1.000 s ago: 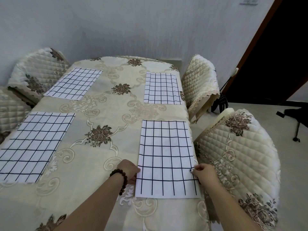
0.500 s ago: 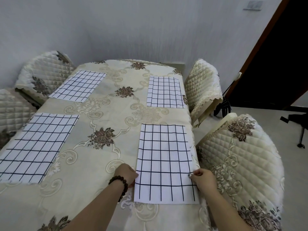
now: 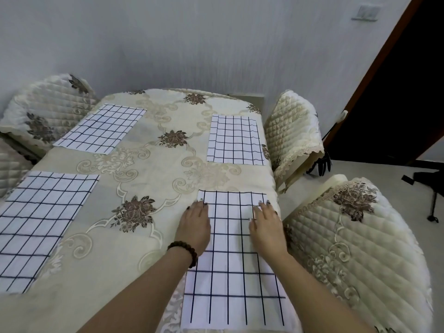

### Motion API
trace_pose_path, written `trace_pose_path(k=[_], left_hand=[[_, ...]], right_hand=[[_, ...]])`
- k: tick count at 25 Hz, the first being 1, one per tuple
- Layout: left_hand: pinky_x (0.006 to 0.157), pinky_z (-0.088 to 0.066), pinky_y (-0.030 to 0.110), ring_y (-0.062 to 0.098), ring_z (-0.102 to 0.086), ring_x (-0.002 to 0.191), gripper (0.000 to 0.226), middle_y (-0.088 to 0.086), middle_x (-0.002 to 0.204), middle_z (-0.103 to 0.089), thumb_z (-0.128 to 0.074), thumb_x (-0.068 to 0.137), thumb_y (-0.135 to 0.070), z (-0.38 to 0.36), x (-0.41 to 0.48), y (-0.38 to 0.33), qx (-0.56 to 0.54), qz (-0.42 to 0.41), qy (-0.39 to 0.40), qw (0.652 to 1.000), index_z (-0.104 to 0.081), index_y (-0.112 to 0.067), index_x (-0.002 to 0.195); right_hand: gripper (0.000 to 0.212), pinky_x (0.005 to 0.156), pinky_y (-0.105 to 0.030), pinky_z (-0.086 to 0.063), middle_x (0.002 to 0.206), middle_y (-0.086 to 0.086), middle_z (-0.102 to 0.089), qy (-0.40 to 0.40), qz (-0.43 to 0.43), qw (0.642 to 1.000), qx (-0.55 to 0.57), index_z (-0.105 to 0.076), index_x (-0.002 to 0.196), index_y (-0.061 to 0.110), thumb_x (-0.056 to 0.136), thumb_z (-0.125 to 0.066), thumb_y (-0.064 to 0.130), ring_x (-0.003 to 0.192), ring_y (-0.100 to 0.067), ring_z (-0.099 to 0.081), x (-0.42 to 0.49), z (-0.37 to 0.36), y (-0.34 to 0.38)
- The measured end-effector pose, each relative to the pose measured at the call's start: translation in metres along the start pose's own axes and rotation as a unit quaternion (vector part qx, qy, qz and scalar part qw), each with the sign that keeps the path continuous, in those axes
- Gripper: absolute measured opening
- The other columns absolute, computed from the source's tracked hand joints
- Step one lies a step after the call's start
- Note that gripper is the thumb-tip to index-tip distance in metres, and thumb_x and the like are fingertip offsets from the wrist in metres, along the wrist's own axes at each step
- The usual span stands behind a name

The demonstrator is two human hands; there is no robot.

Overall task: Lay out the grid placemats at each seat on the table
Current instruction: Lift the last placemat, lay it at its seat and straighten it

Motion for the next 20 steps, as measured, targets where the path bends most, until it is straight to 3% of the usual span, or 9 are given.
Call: trace_pose_path(k=[3, 7, 10, 15, 18, 20], left_hand=[[0.119, 0.000, 0.036, 0.024, 0.000, 0.147, 0.057, 0.011, 0.160, -0.004, -0.023, 0.099, -0.029, -0.025, 0.033, -0.013, 0.054, -0.018, 0.068, 0.996, -0.008, -0.006, 0.150], [0.117, 0.009, 0.040, 0.025, 0.013, 0.146, 0.084, 0.011, 0.159, 0.012, 0.002, 0.083, -0.063, -0.048, 0.041, 0.002, 0.103, 0.020, 0.107, 0.989, 0.006, -0.014, 0.151], [0.116, 0.013, 0.039, 0.022, 0.017, 0.145, 0.095, 0.009, 0.158, 0.016, 0.017, 0.073, -0.073, -0.051, 0.036, 0.008, 0.111, 0.021, 0.094, 0.989, 0.012, -0.016, 0.149], [0.116, 0.014, 0.047, 0.021, 0.022, 0.144, 0.087, 0.008, 0.158, 0.018, 0.000, 0.081, -0.069, -0.051, 0.036, 0.010, 0.128, 0.038, 0.116, 0.984, 0.014, -0.015, 0.149], [0.114, 0.016, 0.050, 0.019, 0.024, 0.143, 0.084, 0.004, 0.157, 0.022, -0.006, 0.088, -0.067, -0.030, 0.038, 0.007, 0.087, 0.062, 0.138, 0.985, 0.014, -0.013, 0.149], [0.114, 0.018, 0.047, 0.019, 0.019, 0.145, 0.080, 0.005, 0.158, 0.016, 0.000, 0.087, -0.060, -0.005, 0.019, 0.006, 0.072, 0.079, 0.068, 0.992, 0.008, -0.011, 0.150]], right_hand=[[0.085, 0.118, -0.041, 0.002, 0.161, -0.003, -0.003, 0.084, 0.057, 0.993, -0.068, -0.014, 0.151, 0.016, 0.074, 0.010, 0.044, 0.148, -0.022, 0.002, 0.042, -0.033, 0.013], [0.079, 0.117, -0.040, 0.010, 0.160, 0.001, 0.011, 0.101, 0.059, 0.988, -0.097, 0.003, 0.151, 0.029, 0.080, 0.019, 0.060, 0.148, -0.018, 0.011, 0.045, -0.058, 0.003], [0.076, 0.115, -0.041, 0.016, 0.159, 0.003, 0.016, 0.082, 0.029, 0.990, -0.112, 0.009, 0.149, 0.032, 0.081, 0.014, 0.064, 0.147, -0.014, 0.014, 0.036, -0.056, -0.015], [0.072, 0.115, -0.043, 0.018, 0.157, 0.003, 0.020, 0.097, -0.024, 0.986, -0.137, 0.014, 0.149, 0.028, 0.085, 0.005, 0.059, 0.146, -0.013, 0.015, 0.035, -0.053, -0.032], [0.064, 0.118, -0.043, 0.011, 0.160, 0.000, 0.014, 0.136, -0.021, 0.988, -0.066, 0.008, 0.150, 0.021, 0.097, -0.010, 0.050, 0.146, -0.013, 0.014, 0.040, -0.034, -0.032], [0.065, 0.119, -0.041, 0.008, 0.159, 0.002, 0.013, 0.089, -0.014, 0.996, -0.024, 0.006, 0.151, 0.018, 0.097, -0.011, 0.050, 0.147, -0.012, 0.012, 0.027, -0.008, -0.033]])
Point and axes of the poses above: each hand's wrist, its own x-axis towards the middle knuckle, its own z-axis out of the back of the hand, y = z × x, the point moved 3 cm from there along x, towards the middle knuckle
